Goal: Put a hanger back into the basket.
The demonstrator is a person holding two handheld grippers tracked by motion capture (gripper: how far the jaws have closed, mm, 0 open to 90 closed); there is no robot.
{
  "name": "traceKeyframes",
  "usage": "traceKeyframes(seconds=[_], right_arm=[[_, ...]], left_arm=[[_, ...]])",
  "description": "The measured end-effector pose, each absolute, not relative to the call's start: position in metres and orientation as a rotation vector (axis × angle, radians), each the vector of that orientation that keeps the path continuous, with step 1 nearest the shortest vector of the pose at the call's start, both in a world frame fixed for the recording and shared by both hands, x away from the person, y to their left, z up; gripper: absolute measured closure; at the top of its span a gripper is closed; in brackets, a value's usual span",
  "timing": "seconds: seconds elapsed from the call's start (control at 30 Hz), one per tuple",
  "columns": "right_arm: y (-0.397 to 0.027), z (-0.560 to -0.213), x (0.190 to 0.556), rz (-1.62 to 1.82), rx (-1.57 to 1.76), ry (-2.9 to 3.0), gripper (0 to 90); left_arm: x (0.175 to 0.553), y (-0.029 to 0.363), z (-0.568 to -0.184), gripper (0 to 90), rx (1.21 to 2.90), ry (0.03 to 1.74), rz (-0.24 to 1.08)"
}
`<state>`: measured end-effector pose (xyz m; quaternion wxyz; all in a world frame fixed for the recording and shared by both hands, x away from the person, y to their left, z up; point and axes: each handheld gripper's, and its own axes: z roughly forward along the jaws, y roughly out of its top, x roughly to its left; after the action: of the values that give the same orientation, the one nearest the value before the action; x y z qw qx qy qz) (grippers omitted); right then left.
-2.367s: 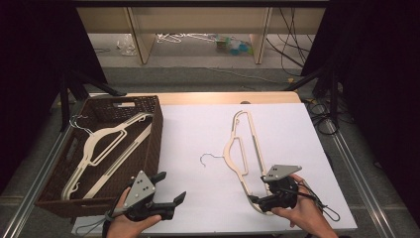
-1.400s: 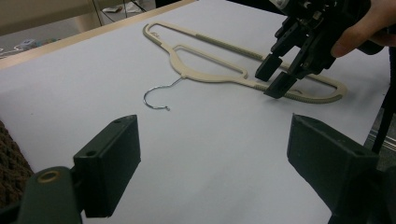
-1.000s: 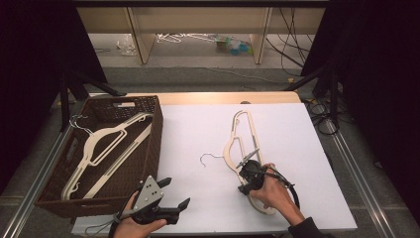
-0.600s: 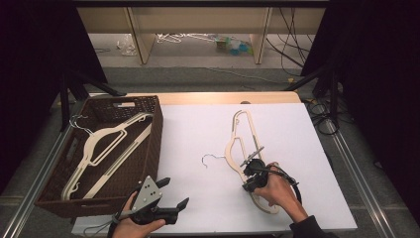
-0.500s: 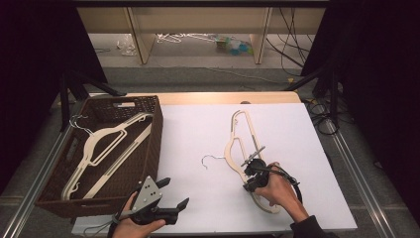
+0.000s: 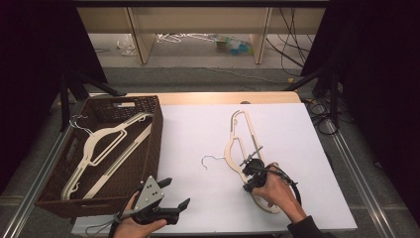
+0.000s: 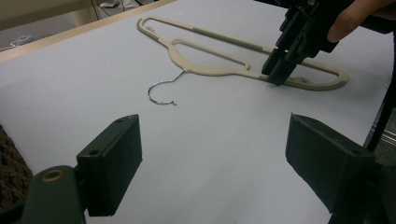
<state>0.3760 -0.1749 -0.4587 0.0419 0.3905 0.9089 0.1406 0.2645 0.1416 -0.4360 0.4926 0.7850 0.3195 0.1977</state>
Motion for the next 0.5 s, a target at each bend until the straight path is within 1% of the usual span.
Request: traceKeyframes(seconds=[0.2,0.3,0.5], right_arm=[[-0.1761,-0.4583,0.381,0.415,1.199,2.821,71.8],[-0.1784,-0.4583,0.3819,0.434,1.181,2.837,72.2],[-0.1853,-0.4565,0.3803,0.425,1.087,2.916,75.6]], left_arm=[[0.265,0.1423,-0.4362,18.8,1.915,0.761,0.485],[0.2643,0.1434,-0.4368,18.8,1.907,0.779,0.482],[0.2645,0.1439,-0.4363,19.1,1.901,0.777,0.483]])
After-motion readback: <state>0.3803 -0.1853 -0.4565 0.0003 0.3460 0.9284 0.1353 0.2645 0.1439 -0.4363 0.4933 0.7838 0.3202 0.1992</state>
